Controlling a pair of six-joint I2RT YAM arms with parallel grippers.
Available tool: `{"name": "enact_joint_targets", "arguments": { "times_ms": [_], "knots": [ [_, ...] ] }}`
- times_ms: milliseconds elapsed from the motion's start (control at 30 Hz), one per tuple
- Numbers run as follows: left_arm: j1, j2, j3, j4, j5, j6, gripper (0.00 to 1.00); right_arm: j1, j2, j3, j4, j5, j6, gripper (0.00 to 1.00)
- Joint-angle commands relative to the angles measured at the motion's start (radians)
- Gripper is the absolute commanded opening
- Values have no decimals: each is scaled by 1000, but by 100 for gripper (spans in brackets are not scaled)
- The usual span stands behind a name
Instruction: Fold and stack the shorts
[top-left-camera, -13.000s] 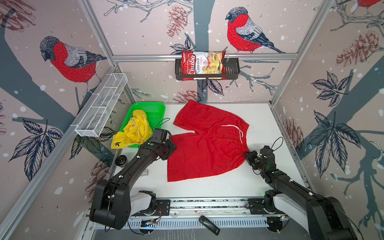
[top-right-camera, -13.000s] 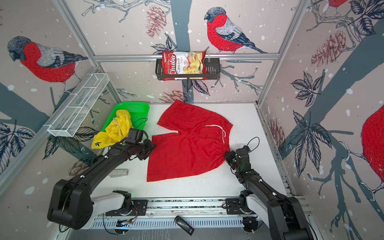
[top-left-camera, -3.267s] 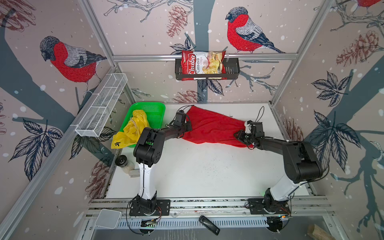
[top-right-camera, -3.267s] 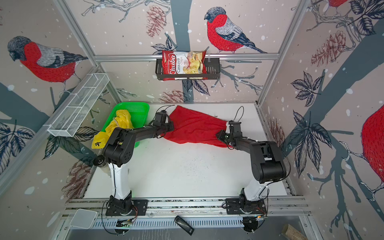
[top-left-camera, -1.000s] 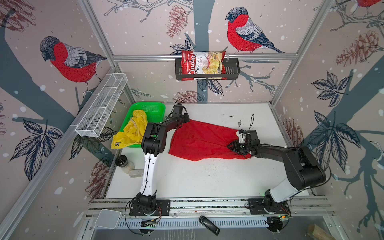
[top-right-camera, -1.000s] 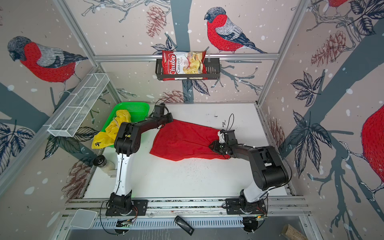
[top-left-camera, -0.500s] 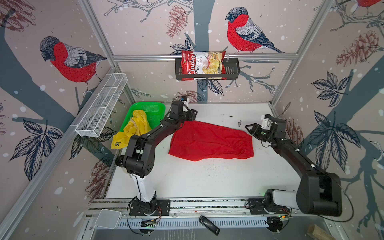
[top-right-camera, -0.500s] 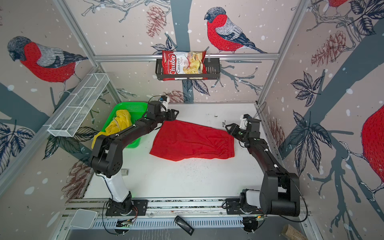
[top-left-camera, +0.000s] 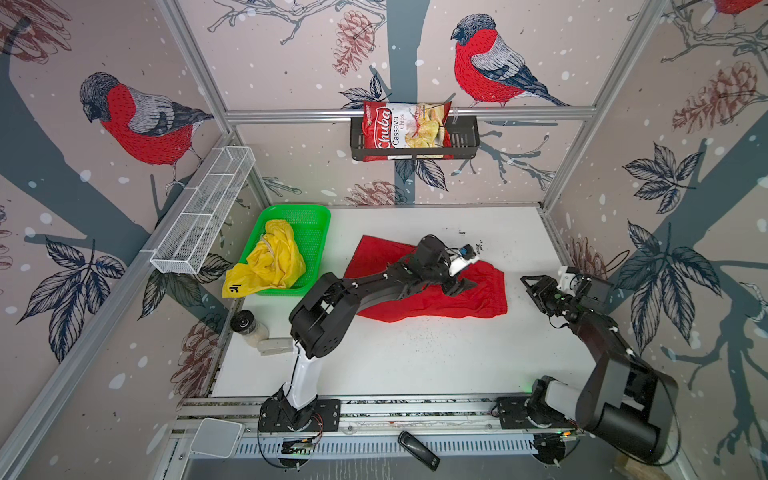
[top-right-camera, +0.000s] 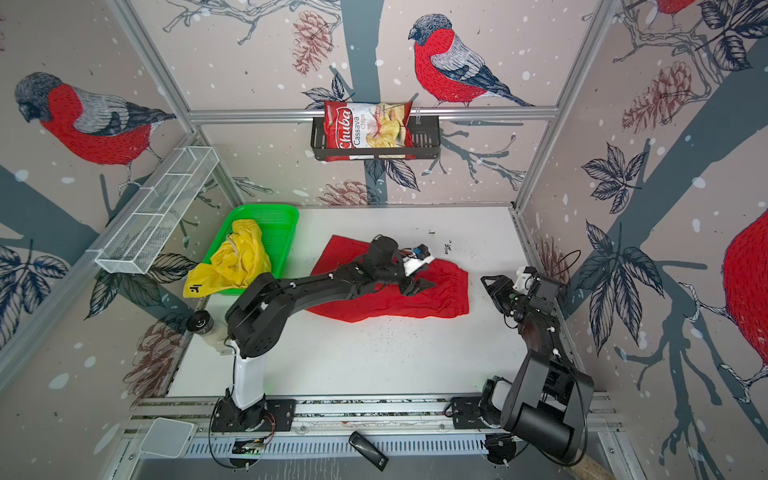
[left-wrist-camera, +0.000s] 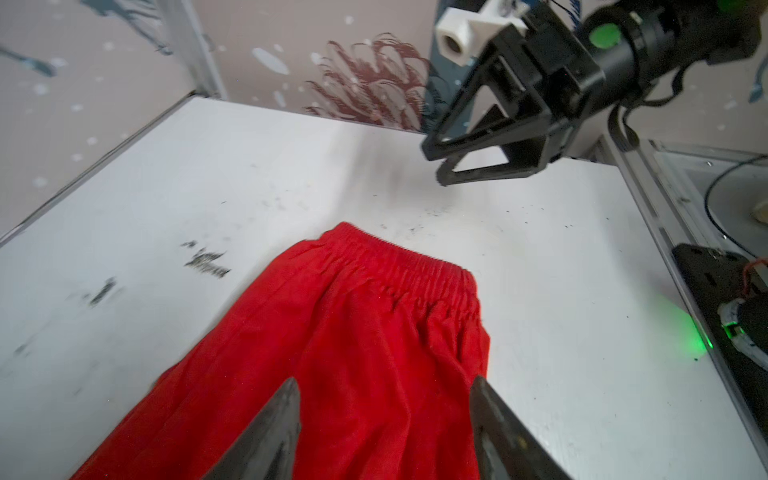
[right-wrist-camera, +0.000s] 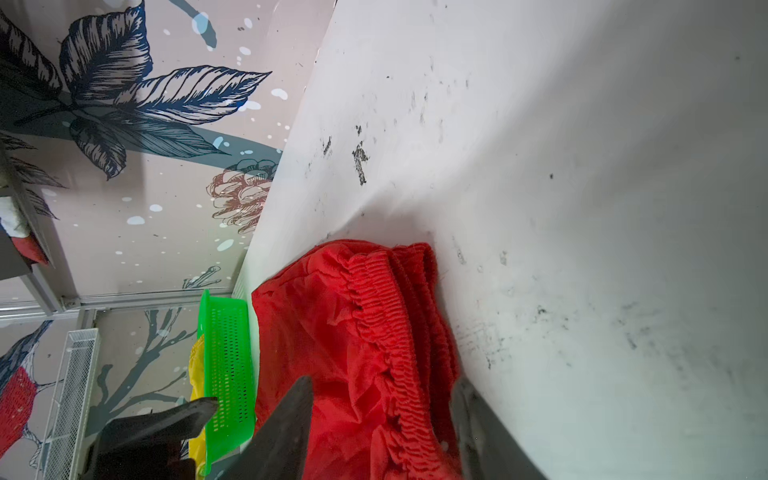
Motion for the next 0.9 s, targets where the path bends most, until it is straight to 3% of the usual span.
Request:
{"name": "enact_joint_targets", "arguments": {
  "times_ms": [0, 267, 567, 767, 867],
  "knots": [
    [-54, 81, 62, 10, 60, 135, 65, -25, 15, -21, 22, -19, 0, 56],
    [-148, 258, 218, -68, -43, 247, 69, -33, 85, -48, 33, -34, -22, 59],
    [-184, 334, 181, -54, -194, 308, 69, -17, 102, -55, 31, -9, -43, 61],
    [-190, 315, 105, 69, -443, 173, 49, 46, 123, -44, 19, 5, -42, 65],
    [-189, 259, 21, 192, -467, 135, 32, 80, 157, -38, 33, -9, -35, 67]
  ]
}}
